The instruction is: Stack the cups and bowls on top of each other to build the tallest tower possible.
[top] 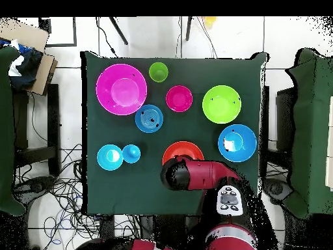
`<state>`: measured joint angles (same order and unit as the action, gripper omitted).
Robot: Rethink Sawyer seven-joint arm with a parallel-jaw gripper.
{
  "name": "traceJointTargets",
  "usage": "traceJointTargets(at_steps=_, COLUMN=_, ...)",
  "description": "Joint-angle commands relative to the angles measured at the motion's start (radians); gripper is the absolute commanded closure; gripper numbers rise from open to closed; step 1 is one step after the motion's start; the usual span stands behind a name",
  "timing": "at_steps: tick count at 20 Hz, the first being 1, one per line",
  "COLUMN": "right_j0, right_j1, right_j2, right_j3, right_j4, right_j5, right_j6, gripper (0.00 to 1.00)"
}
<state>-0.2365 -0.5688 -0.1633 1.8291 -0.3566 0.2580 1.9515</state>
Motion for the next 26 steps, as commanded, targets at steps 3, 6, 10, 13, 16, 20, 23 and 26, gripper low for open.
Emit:
traceJointTargets(at_steps=3, right_j0=0.006, right_j1=-0.003, right_j2=0.077, right_j3=-0.03, right_j4=-0.024, right_j5=0.023, right_j6=0.033, gripper=0.0)
traceJointTargets(at_steps=6, right_j0=0.007, right_j1=-0.018, right_j2=0.077, right_j3=-0.017, right_j4=-0.02, right_j5=0.034, right_j6=0.034, gripper=0.0)
traceJointTargets(at_steps=10, right_j0=0.001, right_j1=-0.066, right_j2=0.089, right_j3=0.015, right_j4=-0.007, right_j5=0.083, right_j6=0.018, gripper=0.0)
traceJointTargets(at_steps=13, right_j0=-0.005, right_j1=-0.155, right_j2=0.1, right_j3=0.056, right_j4=0.015, right_j5=0.182, right_j6=-0.018, gripper=0.0)
traceJointTargets(at_steps=16, right_j0=-0.005, right_j1=-0.264, right_j2=0.103, right_j3=0.103, right_j4=0.04, right_j5=0.298, right_j6=-0.055, gripper=0.0)
traceJointTargets(at_steps=20, right_j0=-0.013, right_j1=-0.336, right_j2=0.111, right_j3=0.12, right_j4=0.052, right_j5=0.399, right_j6=-0.088, gripper=0.0)
traceJointTargets(at_steps=23, right_j0=-0.027, right_j1=-0.351, right_j2=0.129, right_j3=0.127, right_j4=0.048, right_j5=0.419, right_j6=-0.105, gripper=0.0)
traceJointTargets(at_steps=26, right_j0=-0.037, right_j1=-0.353, right_j2=0.141, right_j3=0.129, right_j4=0.04, right_j5=0.421, right_j6=-0.107, gripper=0.0)
